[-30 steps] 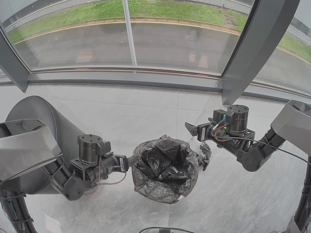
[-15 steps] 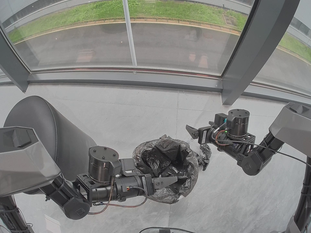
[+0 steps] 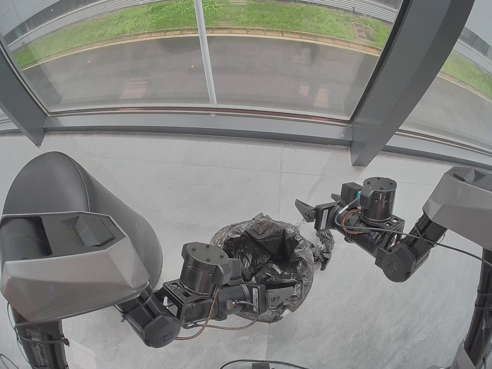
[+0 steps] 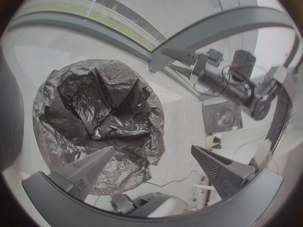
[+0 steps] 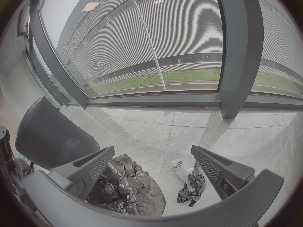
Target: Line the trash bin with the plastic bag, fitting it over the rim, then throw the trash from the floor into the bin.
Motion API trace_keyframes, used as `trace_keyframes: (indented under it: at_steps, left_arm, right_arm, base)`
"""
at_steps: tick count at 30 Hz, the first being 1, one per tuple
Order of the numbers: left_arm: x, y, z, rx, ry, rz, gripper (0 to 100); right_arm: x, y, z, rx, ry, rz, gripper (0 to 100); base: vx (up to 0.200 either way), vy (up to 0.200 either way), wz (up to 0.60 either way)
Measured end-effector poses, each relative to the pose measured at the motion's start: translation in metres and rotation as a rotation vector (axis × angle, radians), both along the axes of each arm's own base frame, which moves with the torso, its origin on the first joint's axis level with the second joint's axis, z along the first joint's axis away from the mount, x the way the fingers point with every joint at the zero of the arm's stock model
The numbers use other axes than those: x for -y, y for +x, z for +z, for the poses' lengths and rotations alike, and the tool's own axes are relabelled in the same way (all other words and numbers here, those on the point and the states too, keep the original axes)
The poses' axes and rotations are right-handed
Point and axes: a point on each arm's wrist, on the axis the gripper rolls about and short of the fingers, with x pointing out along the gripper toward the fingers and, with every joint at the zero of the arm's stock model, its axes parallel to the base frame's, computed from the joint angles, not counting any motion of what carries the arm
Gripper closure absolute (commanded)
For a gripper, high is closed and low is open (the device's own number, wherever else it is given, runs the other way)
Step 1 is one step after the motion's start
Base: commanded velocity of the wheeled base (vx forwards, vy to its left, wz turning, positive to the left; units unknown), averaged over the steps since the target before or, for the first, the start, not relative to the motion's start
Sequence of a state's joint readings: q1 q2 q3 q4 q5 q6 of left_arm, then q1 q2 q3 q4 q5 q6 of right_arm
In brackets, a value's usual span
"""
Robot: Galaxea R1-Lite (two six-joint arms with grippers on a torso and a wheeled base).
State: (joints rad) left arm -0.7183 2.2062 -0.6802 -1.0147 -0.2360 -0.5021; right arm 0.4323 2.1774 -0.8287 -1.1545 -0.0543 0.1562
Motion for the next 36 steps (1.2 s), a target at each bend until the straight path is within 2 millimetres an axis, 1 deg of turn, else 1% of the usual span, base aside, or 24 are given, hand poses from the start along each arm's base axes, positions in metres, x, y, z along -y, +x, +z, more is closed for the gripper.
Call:
trace_keyframes:
  at_steps: [5, 9, 15, 26, 29, 31, 33, 36]
  left_arm:
    - [0.013, -0.002, -0.016, 0.08, 0.125, -0.021, 0]
    - [0.019, -0.005, -0.027, 0.082, 0.171, -0.041, 0]
    - [0.019, -0.01, -0.041, 0.054, 0.203, -0.051, 0]
    - [0.019, -0.02, -0.053, 0.022, 0.236, -0.073, 0]
    - [0.018, -0.02, -0.054, 0.019, 0.238, -0.075, 0]
    - [0.019, -0.02, -0.051, 0.027, 0.231, -0.072, 0]
    - [0.019, -0.019, -0.045, 0.041, 0.22, -0.065, 0]
    - [0.018, -0.016, -0.029, 0.076, 0.192, -0.04, 0]
  right_arm:
    - [0.0, 0.0, -0.005, -0.014, 0.009, 0.0, 0]
    - [0.001, 0.0, -0.007, -0.025, 0.023, -0.003, 0]
    - [0.001, 0.0, -0.009, -0.032, 0.024, -0.004, 0]
    - [0.0, 0.001, -0.013, -0.041, 0.019, -0.004, 0]
    - [0.0, 0.002, -0.015, -0.028, 0.023, -0.007, 0]
    - [0.0, 0.003, -0.016, -0.02, 0.025, -0.01, 0]
    - [0.0, 0.003, -0.018, -0.02, 0.023, -0.012, 0]
    - [0.001, 0.005, -0.021, -0.027, 0.019, -0.017, 0]
  base:
    - [0.0, 0.0, 0.0]
    - [0.0, 0.0, 0.0]
    - [0.0, 0.0, 0.0]
    - [0.0, 0.0, 0.0]
    - [0.0, 0.0, 0.0]
    - [0.0, 0.0, 0.0]
    - [0.0, 0.0, 0.0]
    - [0.0, 0.0, 0.0]
